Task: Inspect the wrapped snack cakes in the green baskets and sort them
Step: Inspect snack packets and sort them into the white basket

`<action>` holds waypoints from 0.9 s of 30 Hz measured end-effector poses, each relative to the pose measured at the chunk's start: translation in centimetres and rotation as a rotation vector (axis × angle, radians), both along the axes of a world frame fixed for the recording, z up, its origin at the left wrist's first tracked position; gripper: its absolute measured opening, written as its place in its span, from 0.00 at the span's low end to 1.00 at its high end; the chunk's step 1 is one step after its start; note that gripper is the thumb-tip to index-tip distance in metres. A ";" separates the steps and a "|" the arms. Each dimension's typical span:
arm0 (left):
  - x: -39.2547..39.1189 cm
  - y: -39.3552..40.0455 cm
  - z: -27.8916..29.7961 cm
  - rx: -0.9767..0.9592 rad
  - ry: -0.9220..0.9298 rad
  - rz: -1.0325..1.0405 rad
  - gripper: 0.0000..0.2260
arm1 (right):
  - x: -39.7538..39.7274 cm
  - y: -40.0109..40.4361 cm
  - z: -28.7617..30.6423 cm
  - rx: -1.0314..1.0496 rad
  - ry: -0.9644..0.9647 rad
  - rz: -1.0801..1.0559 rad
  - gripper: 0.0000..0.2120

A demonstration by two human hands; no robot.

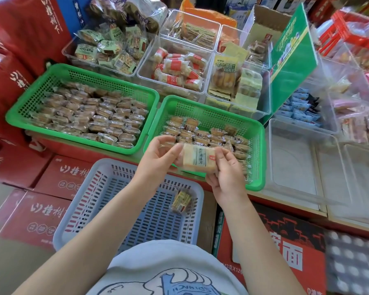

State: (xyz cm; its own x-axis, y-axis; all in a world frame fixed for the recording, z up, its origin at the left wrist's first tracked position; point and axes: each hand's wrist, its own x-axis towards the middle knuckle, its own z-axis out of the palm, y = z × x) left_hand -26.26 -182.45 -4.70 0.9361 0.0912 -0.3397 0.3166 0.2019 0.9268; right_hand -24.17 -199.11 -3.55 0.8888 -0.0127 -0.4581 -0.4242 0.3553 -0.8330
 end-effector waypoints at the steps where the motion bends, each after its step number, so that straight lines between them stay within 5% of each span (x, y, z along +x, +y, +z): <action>1: -0.1 0.1 -0.2 0.022 -0.032 -0.029 0.16 | 0.2 0.1 -0.2 -0.014 0.024 -0.050 0.08; 6: -0.8 -0.4 -0.6 0.347 -0.177 -0.053 0.11 | 1.3 0.6 -1.2 -0.071 0.060 -0.156 0.10; 10: -0.4 0.1 -1.2 0.407 -0.255 0.049 0.05 | 1.6 1.2 -1.7 -0.087 0.057 -0.121 0.10; 17: 0.5 1.0 -2.6 0.369 -0.125 0.042 0.10 | 2.0 1.0 -2.8 -0.215 0.110 0.073 0.18; 22: 2.2 1.9 -4.8 0.397 -0.041 0.000 0.09 | 2.8 0.2 -3.6 -0.188 0.094 0.212 0.12; 24: 3.1 2.7 -6.3 0.527 0.005 -0.094 0.10 | 3.7 -0.4 -4.4 -0.328 0.053 0.155 0.14; 27: 4.6 3.9 -9.0 0.994 -0.027 -0.436 0.20 | 5.0 -1.1 -5.8 -0.539 -0.003 0.138 0.15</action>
State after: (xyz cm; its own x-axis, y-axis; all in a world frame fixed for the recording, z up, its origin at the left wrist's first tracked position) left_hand -21.66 -178.60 -13.65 0.9606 -0.0280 -0.2766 0.1564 -0.7679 0.6211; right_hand -19.13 -200.21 -9.38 0.9000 -0.1282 -0.4166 -0.4342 -0.1801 -0.8826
